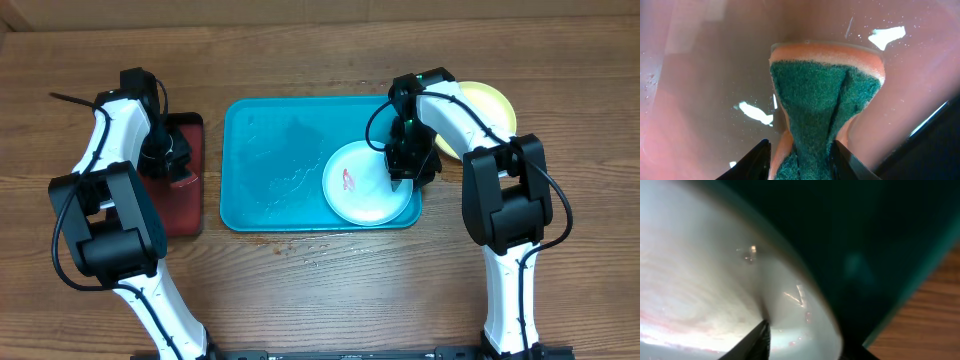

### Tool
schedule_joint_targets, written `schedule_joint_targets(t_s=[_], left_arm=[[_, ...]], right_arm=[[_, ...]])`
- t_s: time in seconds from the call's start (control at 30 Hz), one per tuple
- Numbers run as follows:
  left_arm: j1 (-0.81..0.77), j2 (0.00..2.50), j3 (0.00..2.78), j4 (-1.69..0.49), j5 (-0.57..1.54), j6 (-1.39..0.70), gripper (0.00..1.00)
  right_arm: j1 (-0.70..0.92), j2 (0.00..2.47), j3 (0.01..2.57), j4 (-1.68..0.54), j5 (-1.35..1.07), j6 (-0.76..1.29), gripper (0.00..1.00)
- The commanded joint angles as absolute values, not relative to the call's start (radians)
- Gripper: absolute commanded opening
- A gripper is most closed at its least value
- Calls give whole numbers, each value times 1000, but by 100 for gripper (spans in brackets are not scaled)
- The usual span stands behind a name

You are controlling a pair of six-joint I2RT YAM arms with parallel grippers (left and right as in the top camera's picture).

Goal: Clean dirty plates on tray and stack at the side

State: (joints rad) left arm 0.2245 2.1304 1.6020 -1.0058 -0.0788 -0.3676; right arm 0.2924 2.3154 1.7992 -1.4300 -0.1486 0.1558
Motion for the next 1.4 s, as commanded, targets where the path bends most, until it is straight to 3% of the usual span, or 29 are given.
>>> schedule_joint_targets(t_s=[0.0, 0.07, 0.53, 0.6, 0.67, 1.03, 1.3, 1.37], left_arm=[[231, 2125, 1592, -1009, -83, -374, 38], [231, 2125, 1592, -1008, -80, -374, 36], [229, 2125, 1592, -1008, -75, -374, 34], [229, 2125, 1592, -1009, -75, -374, 34], [229, 2125, 1592, -1009, -75, -374, 34], [229, 2125, 1592, -1008, -75, -374, 35], [229, 2125, 1592, -1008, -73, -374, 35], [229, 2125, 1592, -1008, -73, -374, 35]], right_arm=[[287, 2286, 1789, -1410, -136, 220, 21], [287, 2286, 1789, -1387, -144, 242, 12], [367, 2286, 1789, -1075, -229, 241, 8], [387, 2286, 1789, -1034, -227, 241, 10], [406, 2286, 1789, -999, -221, 241, 20], [430, 2293, 1789, -859, -53, 127, 28], [430, 2307, 1787, -796, -57, 17, 27], [431, 2307, 1787, -790, -58, 17, 22]])
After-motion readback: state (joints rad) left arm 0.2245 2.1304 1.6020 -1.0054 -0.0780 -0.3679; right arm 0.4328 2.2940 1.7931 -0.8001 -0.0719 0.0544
